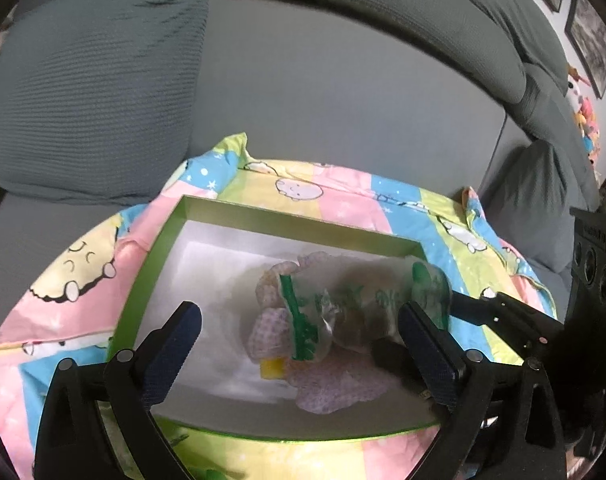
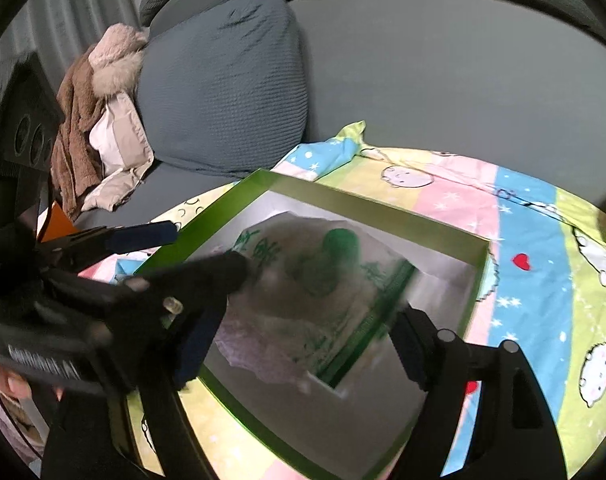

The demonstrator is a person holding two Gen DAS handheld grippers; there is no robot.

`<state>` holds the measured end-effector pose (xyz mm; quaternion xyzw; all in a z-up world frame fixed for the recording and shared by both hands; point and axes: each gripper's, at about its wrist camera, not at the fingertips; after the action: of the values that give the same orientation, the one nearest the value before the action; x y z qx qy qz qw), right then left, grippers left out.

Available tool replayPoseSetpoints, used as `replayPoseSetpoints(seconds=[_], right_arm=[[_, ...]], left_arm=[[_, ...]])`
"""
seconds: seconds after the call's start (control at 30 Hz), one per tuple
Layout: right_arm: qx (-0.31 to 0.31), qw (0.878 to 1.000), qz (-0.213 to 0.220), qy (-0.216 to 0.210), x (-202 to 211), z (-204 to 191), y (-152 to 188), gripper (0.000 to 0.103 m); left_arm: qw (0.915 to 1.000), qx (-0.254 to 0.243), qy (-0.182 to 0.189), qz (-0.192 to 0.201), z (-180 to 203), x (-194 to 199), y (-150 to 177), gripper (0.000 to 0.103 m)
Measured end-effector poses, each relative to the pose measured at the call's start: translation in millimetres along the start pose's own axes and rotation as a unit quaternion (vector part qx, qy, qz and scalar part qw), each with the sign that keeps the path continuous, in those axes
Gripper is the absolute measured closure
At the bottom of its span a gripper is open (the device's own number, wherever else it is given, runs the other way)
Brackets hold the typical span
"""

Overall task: Organize objects
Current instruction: 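Lower the plastic bag into the green box and open the left gripper, then move the left gripper back toward the remaining plastic bags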

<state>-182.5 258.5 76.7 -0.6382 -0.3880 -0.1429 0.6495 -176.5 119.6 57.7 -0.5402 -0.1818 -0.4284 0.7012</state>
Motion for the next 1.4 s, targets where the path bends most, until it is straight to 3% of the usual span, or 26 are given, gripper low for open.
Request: replayPoseSetpoints(seconds=[0.5, 1.1, 1.4], right_arm=[[-0.022, 0.999, 0.02, 0.029, 52, 3, 21, 0.025], [0.008, 1.0, 0.022, -0.021, 78, -55, 57, 0.025], [0.01, 0.999, -0.003, -0.041, 66, -76, 74, 0.024]], left_arm=[[0.9988, 0.041, 0.002, 0.025, -29, 48, 10, 0.004], [0.9971, 0.061, -0.034, 0.031, -69, 93, 82, 0.004], [0.9924, 0.116, -0.034, 0.022, -103, 103, 119, 0.004]])
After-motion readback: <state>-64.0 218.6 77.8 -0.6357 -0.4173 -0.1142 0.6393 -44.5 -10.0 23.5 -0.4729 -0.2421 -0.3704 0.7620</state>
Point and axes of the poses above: each gripper's, at about its wrist camera, not at the fingertips, and x roughly against the way its jaws point, z to its right, y to its underside, and after that the axes turned 7 degrees about x, right-handed
